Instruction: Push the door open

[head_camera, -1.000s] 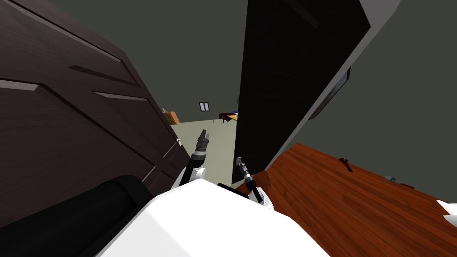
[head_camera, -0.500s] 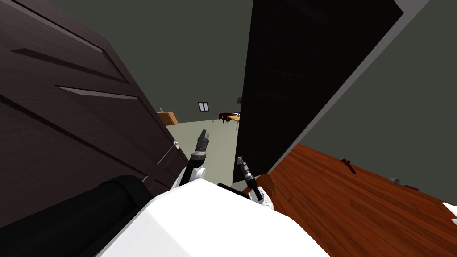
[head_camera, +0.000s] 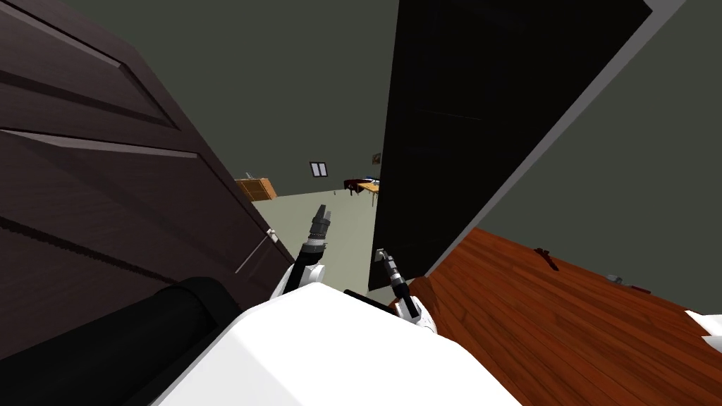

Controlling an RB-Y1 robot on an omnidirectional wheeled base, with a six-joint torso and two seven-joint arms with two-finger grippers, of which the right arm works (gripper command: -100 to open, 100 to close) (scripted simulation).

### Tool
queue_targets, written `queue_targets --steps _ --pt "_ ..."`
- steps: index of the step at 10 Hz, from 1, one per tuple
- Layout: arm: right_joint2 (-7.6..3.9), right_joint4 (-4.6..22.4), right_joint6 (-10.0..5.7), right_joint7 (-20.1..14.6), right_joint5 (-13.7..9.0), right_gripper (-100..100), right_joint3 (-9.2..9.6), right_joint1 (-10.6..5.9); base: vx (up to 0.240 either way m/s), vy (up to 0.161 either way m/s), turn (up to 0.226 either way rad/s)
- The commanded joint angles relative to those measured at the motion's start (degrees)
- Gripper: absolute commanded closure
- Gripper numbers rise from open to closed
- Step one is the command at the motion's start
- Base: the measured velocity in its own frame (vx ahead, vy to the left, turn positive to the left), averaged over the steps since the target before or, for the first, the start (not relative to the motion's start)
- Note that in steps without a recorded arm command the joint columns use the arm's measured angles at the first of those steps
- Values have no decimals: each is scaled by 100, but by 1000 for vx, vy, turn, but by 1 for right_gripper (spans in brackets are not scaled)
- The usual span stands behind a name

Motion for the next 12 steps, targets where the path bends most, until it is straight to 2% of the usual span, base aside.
queue_targets --steps 1,2,9,10,12 --pt "41 36 -6 101 -67 100 -163 -56 142 119 -74" --pt "22 109 -62 35 -35 -100 -82 -61 -42 11 -34" --pt "44 19 -14 -70 9 -100 28 -53 -208 -50 -17" --pt "33 -8 -5 -60 7 -100 21 -37 -88 -28 -2" --pt "32 1 -19 -37 0 -100 2 -27 122 54 18"
